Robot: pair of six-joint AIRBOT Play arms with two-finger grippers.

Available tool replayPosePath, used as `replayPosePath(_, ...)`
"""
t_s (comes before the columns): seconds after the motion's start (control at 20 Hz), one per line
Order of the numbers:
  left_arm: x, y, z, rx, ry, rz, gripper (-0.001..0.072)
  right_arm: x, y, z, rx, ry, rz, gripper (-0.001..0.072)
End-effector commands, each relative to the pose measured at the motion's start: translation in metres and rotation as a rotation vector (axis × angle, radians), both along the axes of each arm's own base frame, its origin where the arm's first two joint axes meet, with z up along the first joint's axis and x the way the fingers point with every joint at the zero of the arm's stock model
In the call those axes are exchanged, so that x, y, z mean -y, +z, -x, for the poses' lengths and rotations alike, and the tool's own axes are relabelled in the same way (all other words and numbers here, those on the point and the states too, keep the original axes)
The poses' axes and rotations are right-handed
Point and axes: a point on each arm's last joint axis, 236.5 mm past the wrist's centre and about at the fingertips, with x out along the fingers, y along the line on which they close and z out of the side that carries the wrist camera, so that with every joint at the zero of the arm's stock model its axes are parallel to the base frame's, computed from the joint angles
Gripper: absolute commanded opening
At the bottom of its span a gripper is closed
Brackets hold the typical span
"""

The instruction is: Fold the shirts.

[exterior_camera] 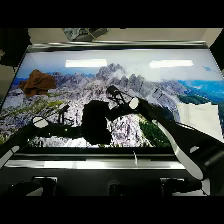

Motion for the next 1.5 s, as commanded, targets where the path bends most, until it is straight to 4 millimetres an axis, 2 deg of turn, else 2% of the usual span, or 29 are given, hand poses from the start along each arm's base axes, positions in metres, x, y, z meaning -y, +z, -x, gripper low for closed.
replayPosePath(0.0,-0.023,0.032,-0.024,0.147,-0.023,-0.072,0.0029,0.019,0.037,-0.012,0.084,0.058,0.037,0.0043)
replayPosePath(0.05,-0.030,0.056,-0.036,0.221,-0.034,-0.098,0.0030,0.032,0.062,-0.021,0.157,0.067,0.072,0.0043)
replayPosePath(0.1,-0.038,0.086,-0.050,0.307,-0.035,-0.123,0.0029,0.048,0.096,-0.031,0.256,0.073,0.116,0.0043)
replayPosePath(0.2,-0.053,0.182,-0.083,0.548,0.010,-0.136,0.0030,0.082,0.194,-0.044,0.517,0.069,0.226,0.0043)
replayPosePath(0.25,-0.059,0.241,-0.092,0.686,0.044,-0.132,0.0029,0.100,0.257,-0.042,0.678,0.045,0.273,0.0044)
replayPosePath(0.3,-0.065,0.311,-0.093,0.843,0.078,-0.127,0.0030,0.112,0.318,-0.029,0.814,0.016,0.266,0.0044)
replayPosePath(0.35,-0.071,0.381,-0.083,1.006,0.104,-0.126,0.0030,0.126,0.382,-0.007,0.952,-0.025,0.247,0.0044)
replayPosePath(0.4,-0.075,0.440,-0.066,1.145,0.125,-0.125,0.0030,0.140,0.436,0.023,1.066,-0.065,0.218,0.0044)
replayPosePath(0.45,-0.079,0.493,-0.043,1.276,0.145,-0.126,0.0030,0.152,0.474,0.053,1.144,-0.096,0.181,0.0044)
replayPosePath(0.5,-0.080,0.531,-0.020,1.373,0.159,-0.121,0.0030,0.164,0.502,0.084,1.190,-0.142,0.123,0.0044)
replayPosePath(0.55,-0.080,0.561,0.002,1.444,0.176,-0.102,0.0030,0.174,0.518,0.109,1.205,-0.173,0.078,0.0044)
replayPosePath(0.6,-0.079,0.581,0.020,1.486,0.194,-0.078,0.0030,0.181,0.528,0.130,1.211,-0.191,0.048,0.0044)
replayPosePath(0.7,-0.079,0.596,0.040,1.516,0.216,-0.046,0.0030,0.193,0.540,0.161,1.218,-0.217,0.003,0.0044)
replayPosePath(0.8,-0.077,0.592,0.044,1.482,0.220,-0.026,0.0030,0.197,0.541,0.173,1.200,-0.235,-0.026,0.0044)
replayPosePath(0.85,-0.076,0.584,0.040,1.455,0.205,-0.035,0.0030,0.197,0.535,0.172,1.174,-0.229,-0.018,0.0044)
replayPosePath(0.9,-0.075,0.573,0.033,1.415,0.187,-0.049,0.0029,0.196,0.519,0.167,1.121,-0.213,0.022,0.0044)
replayPosePath(0.95,-0.075,0.558,0.023,1.364,0.170,-0.069,0.0030,0.197,0.495,0.157,1.040,-0.201,0.076,0.0044)
replayPosePath(1.05,-0.077,0.506,-0.006,1.202,0.129,-0.126,0.0030,0.199,0.421,0.137,0.766,-0.167,0.222,0.0045)
replayPosePath(1.15,-0.077,0.428,-0.038,0.971,0.079,-0.159,0.0031,0.194,0.335,0.120,0.489,-0.076,0.363,0.0045)
replayPosePath(1.2,-0.077,0.381,-0.054,0.843,0.063,-0.161,0.0031,0.188,0.291,0.108,0.379,-0.040,0.409,0.0046)
replayPosePath(1.3,-0.078,0.283,-0.079,0.620,0.044,-0.167,0.0031,0.174,0.217,0.069,0.296,-0.023,0.440,0.0046)
replayPosePath(1.4,-0.083,0.193,-0.104,0.467,0.058,-0.181,0.0031,0.153,0.170,0.011,0.367,-0.069,0.406,0.0045)
replayPosePath(1.45,-0.087,0.158,-0.117,0.408,0.085,-0.185,0.0031,0.142,0.156,-0.018,0.408,-0.110,0.372,0.0045)
